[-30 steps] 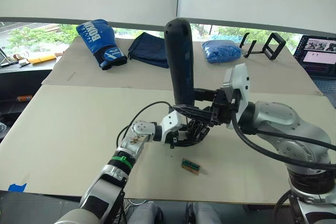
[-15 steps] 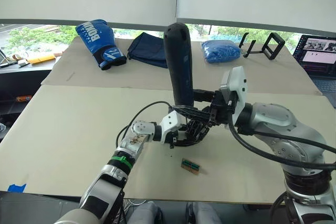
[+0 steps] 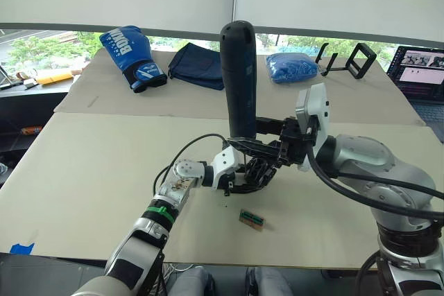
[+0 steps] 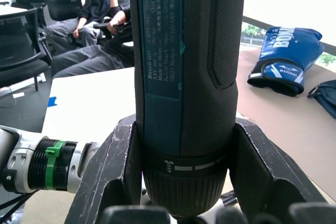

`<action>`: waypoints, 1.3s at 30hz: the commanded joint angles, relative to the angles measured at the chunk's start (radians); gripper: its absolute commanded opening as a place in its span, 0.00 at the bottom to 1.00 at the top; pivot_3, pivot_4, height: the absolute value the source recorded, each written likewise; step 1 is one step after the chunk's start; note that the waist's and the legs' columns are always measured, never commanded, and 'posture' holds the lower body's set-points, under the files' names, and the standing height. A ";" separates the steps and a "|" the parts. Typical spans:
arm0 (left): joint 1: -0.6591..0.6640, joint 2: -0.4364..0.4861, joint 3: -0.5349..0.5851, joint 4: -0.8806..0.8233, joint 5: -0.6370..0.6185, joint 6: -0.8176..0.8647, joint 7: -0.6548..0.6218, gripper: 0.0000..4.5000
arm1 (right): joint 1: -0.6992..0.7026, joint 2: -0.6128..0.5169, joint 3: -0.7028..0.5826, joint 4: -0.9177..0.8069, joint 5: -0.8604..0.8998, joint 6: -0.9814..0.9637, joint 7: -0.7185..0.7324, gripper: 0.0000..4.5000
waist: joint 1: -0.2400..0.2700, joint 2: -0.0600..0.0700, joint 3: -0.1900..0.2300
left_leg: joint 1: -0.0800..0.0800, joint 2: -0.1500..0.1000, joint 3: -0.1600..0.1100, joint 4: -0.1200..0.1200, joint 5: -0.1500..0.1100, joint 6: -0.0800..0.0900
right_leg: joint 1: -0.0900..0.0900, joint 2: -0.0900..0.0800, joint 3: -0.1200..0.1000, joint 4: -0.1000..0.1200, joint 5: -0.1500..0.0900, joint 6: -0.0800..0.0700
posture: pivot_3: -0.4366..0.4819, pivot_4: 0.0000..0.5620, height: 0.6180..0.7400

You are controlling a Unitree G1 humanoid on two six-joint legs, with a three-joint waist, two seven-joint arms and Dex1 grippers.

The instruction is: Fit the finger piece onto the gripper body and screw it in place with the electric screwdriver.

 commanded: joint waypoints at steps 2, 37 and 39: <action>-0.003 -0.010 0.007 -0.039 -0.012 -0.019 0.007 0.51 | -0.009 -0.005 -0.049 -0.041 0.007 -0.031 0.000 0.42 | 0.000 0.000 0.000 | 0.000 0.000 0.000 0.000 0.000 0.000 | 0.000 0.000 0.000 0.000 0.000 0.000 | 0.48 0.27 1.00; 0.005 -0.004 0.003 -0.055 -0.014 -0.006 0.000 0.51 | -0.013 0.005 -0.045 -0.030 -0.041 -0.055 0.012 0.42 | -0.002 0.000 0.000 | 0.000 0.000 0.000 0.000 0.000 0.000 | 0.000 0.000 0.000 0.000 0.000 0.000 | 0.48 0.27 1.00; 0.006 -0.005 0.003 -0.057 -0.015 -0.005 0.000 0.51 | -0.013 0.005 -0.044 -0.030 -0.045 -0.055 0.015 0.42 | -0.002 0.000 0.000 | 0.000 0.000 0.000 0.000 0.000 0.000 | 0.000 0.001 0.000 0.000 0.000 0.000 | 0.48 0.27 1.00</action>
